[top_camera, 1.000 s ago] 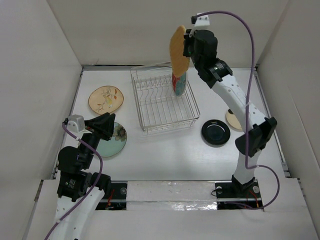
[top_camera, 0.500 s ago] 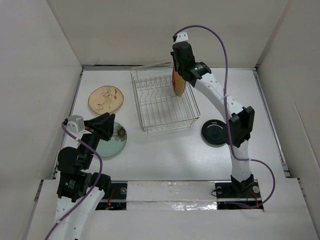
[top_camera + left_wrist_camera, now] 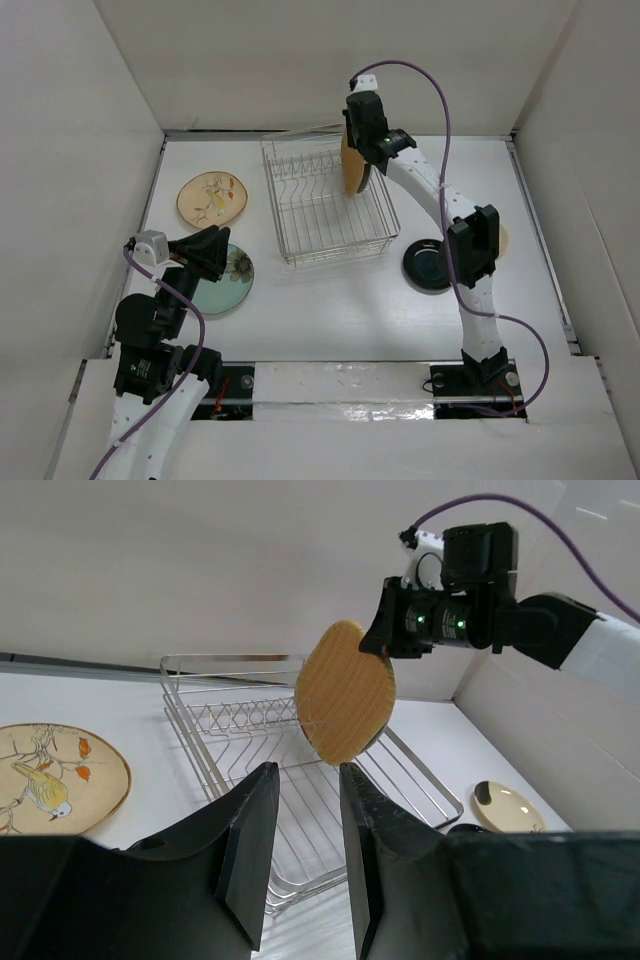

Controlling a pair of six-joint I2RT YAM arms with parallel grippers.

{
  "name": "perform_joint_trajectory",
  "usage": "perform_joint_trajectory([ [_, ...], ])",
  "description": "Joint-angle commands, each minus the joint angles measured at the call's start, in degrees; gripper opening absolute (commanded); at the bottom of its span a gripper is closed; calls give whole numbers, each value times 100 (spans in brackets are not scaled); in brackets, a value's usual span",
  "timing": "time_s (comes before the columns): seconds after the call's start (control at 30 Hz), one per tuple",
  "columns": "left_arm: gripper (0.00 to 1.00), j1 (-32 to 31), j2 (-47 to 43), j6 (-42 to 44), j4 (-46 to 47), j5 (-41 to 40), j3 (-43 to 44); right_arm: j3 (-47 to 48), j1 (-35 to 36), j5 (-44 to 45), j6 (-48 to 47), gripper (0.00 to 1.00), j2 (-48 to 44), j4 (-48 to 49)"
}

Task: Load the plates into the dish rack

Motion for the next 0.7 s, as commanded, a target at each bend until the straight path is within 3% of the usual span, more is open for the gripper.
perform_joint_trajectory([
  [0.0, 28, -38, -53, 71, 192, -18, 18, -103, 19, -160, 147, 0, 71, 640],
  [0.17, 28, -38, -53, 62, 200, -18, 18, -332, 19, -187, 191, 0, 45, 736],
  [0.27, 28, -38, -53, 62, 200, -18, 18, -402, 19, -152, 226, 26, -51, 711],
  [0.3, 28, -38, -45, 62, 200, -18, 18, -411, 19, -134, 217, 43, -104, 710],
  [0.43, 28, -38, -36, 62, 209, -9, 18, -586, 142, -169, 156, 65, -692, 781],
  [0.53, 28, -38, -44, 62, 209, 0, 18, -902, 142, -248, 208, 72, -1447, 859],
  [0.63, 28, -38, -79, 62, 209, 0, 18, -2252, 90, -257, 576, 71, -2694, 1368],
  [0.67, 28, -38, -97, 62, 209, 0, 18, -3431, 38, -292, 743, 63, -3089, 1639],
])
